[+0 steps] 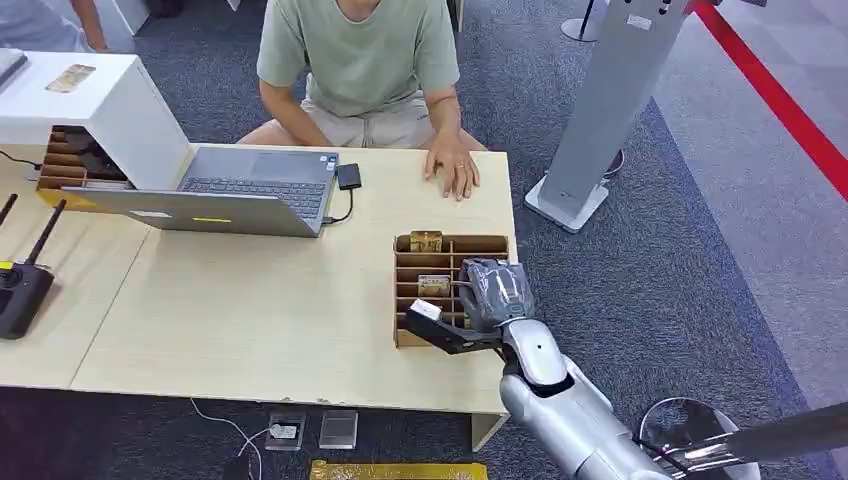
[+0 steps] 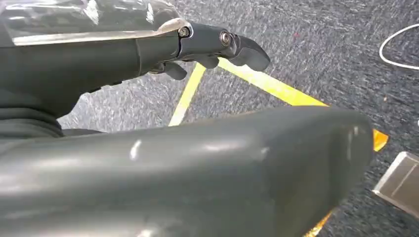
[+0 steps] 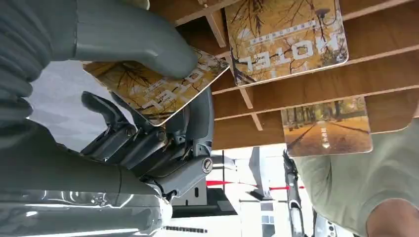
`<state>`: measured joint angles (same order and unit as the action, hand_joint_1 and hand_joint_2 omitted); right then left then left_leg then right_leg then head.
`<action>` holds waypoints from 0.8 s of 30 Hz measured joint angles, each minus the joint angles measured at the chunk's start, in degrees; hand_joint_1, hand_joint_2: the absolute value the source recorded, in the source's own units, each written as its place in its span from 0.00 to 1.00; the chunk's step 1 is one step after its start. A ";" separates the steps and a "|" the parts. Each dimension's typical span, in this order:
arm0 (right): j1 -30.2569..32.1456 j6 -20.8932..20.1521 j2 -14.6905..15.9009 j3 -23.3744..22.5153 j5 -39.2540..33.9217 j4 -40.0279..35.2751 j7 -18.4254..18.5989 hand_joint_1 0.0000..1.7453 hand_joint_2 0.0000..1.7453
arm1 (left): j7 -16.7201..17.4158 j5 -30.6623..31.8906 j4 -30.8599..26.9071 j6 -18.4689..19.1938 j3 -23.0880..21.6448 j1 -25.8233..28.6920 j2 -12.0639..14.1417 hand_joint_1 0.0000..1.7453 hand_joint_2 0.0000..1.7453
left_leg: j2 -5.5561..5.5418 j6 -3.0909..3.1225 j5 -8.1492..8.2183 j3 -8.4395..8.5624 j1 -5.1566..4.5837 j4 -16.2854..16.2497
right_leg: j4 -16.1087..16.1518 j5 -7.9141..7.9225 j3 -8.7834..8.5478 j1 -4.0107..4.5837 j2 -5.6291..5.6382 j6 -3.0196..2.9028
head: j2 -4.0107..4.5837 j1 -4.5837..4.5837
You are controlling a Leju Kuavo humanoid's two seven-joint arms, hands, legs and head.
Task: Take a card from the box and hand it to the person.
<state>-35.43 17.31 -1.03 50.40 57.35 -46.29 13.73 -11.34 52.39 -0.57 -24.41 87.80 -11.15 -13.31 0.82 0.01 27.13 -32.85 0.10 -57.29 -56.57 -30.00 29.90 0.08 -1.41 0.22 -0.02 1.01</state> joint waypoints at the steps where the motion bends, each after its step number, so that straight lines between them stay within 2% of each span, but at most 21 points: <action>1: -0.02 0.15 0.04 0.00 0.05 0.05 0.09 1.00 1.00 | -0.13 -0.28 0.00 0.30 0.00 0.02 0.02 0.00 0.00 | 0.00 0.00 0.00 0.00 0.00 0.00 | 0.00 0.00 0.00 0.00 0.00 0.00 | 0.00 0.00; 10: -0.08 2.32 0.57 -0.20 0.26 -0.04 0.57 1.00 1.00 | -1.25 -2.36 0.00 1.62 0.00 0.05 0.04 0.00 0.00 | 0.00 0.00 0.00 0.00 0.00 0.00 | 0.00 0.00 0.00 0.00 0.00 0.00 | -0.02 0.00; 16: -0.41 5.79 1.36 -0.85 -0.11 -2.47 -0.96 1.00 1.00 | -1.66 -3.08 0.00 2.27 0.00 0.10 0.06 0.00 0.00 | 0.01 0.00 0.00 0.00 0.00 0.00 | 0.00 0.00 0.00 0.00 0.00 0.00 | -0.02 0.00; 19: -0.57 6.23 1.64 -1.44 -0.61 -3.91 -1.49 1.00 1.00 | -0.43 -3.78 0.02 1.51 0.00 0.11 0.00 0.00 0.00 | 0.01 0.00 0.00 0.01 0.00 0.00 | 0.00 0.00 0.00 0.00 0.00 0.00 | -0.02 0.00; 21: -0.86 7.50 1.99 -2.16 -2.87 -5.55 -3.35 0.95 1.00 | 0.18 -4.70 0.02 0.13 0.00 0.23 -0.76 0.00 0.00 | 0.01 0.00 0.00 0.00 0.00 0.00 | 0.00 0.00 0.00 0.00 0.00 0.00 | -0.02 0.00; 24: -1.09 8.94 2.12 -2.93 -6.80 -7.39 -6.76 0.97 1.00 | 0.18 -4.78 0.02 0.09 0.00 0.24 -1.31 0.00 0.00 | 0.01 0.00 0.00 0.01 0.00 0.00 | 0.00 0.00 -0.01 0.00 0.00 0.00 | 0.00 -0.07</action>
<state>-36.52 26.25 1.09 47.47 50.55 -53.68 6.97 -11.17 47.60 -0.55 -24.33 87.80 -10.91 -14.62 0.82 0.01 27.13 -32.84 0.09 -57.29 -56.57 -30.00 29.89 0.07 -1.40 0.22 -0.02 0.94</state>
